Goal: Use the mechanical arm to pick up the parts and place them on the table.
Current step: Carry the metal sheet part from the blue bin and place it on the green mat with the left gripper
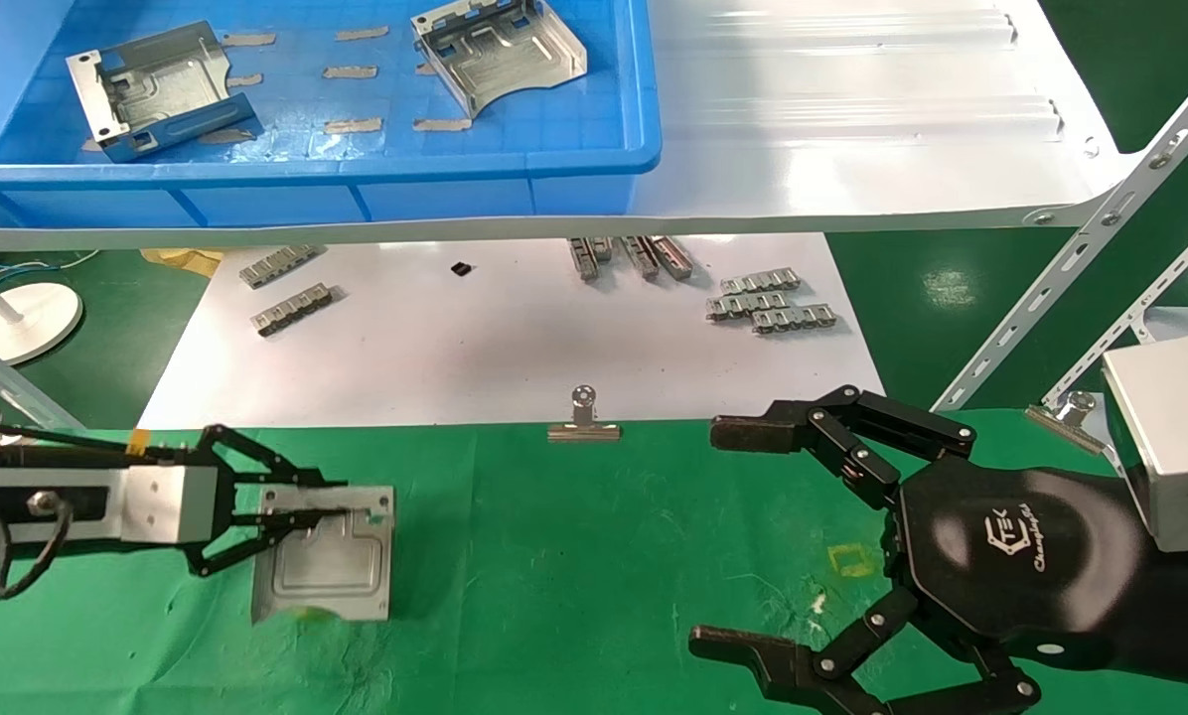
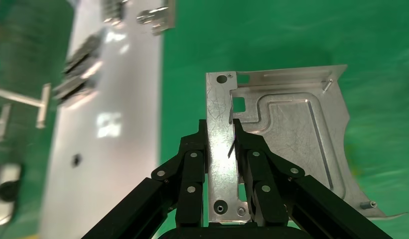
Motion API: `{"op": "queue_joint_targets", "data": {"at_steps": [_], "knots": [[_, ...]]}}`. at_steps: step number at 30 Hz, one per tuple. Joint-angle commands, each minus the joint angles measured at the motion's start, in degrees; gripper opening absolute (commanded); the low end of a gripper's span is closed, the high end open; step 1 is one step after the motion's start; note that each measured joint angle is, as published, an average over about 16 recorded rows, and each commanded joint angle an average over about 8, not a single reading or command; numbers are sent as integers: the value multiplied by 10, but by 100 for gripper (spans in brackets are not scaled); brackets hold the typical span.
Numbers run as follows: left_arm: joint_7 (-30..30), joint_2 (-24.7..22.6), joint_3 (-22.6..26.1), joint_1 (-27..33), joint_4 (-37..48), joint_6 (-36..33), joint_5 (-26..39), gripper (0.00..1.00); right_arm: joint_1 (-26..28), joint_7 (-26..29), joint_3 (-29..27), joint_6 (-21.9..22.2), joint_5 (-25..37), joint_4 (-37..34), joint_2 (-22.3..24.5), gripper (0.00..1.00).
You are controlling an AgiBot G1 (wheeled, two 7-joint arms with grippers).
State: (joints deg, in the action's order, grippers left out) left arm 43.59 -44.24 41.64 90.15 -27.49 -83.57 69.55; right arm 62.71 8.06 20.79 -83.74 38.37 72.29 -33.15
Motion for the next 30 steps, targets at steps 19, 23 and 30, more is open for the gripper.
{"op": "queue_joint_targets", "data": {"at_steps": [19,23,30], "knots": [[55,-53,28,37,166,-9,44,100,0,0,0,0,0,0,0,100],[49,-57,25,48,191,-37,36,100,0,0,0,0,0,0,0,100],[-17,-57,6,70,234,-70,2,100,0,0,0,0,0,0,0,100]]}}
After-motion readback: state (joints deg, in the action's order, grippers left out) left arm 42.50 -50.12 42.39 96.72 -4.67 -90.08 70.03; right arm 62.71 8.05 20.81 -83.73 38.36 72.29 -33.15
